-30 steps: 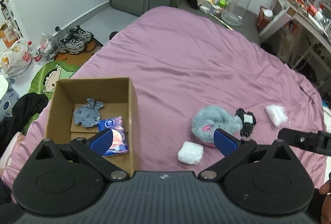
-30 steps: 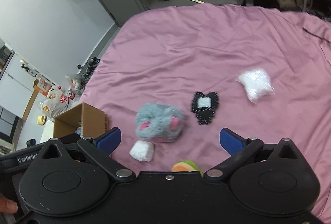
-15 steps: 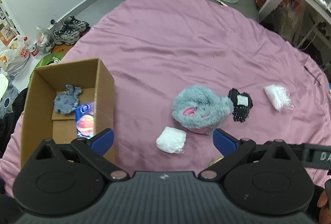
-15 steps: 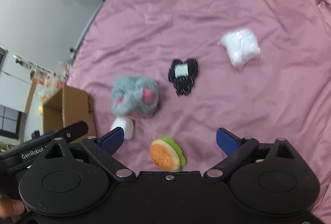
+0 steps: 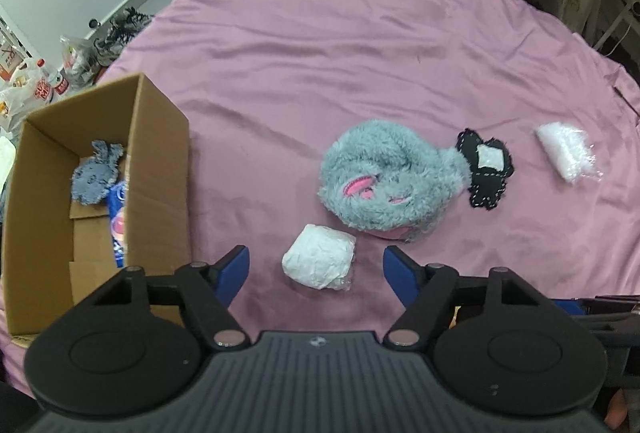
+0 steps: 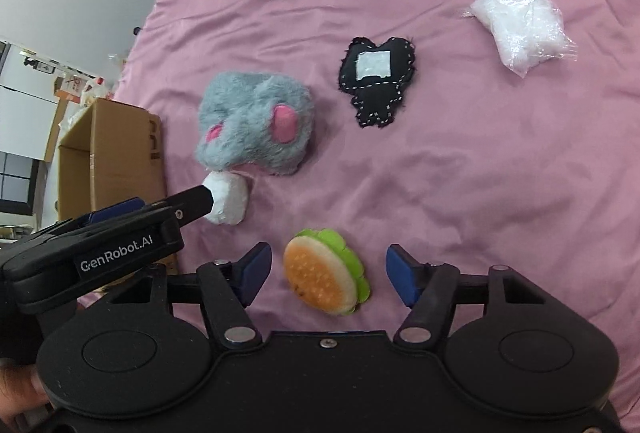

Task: Organize soft objects
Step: 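Grasp the white cloth pad with the left gripper while the right grasps the burger plush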

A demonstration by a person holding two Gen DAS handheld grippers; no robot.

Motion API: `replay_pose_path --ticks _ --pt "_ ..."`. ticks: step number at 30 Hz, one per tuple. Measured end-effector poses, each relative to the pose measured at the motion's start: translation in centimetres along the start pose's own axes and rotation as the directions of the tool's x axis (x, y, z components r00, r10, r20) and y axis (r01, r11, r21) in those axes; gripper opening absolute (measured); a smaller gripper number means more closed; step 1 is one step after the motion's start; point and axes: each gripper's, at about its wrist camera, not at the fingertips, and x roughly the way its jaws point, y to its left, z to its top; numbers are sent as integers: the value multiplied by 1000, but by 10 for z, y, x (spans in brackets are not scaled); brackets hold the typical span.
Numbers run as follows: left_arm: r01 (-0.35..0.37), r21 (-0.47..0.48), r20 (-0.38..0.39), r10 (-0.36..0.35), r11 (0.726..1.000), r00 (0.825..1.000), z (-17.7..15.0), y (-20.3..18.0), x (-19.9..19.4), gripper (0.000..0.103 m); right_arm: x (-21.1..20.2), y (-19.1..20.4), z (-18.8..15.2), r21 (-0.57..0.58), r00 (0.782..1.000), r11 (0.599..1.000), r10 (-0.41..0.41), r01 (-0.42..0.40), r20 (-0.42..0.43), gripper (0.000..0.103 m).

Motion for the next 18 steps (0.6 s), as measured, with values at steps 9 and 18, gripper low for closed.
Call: replay_pose_path --ticks 9,18 --pt "-20 4 -65 20 1000 998 3 0 32 65 26 -4 6 -24 994 999 32 -35 -101 52" --pt "1 -29 -128 -4 1000 992 5 9 57 47 46 12 6 -113 989 993 -46 30 -141 29"
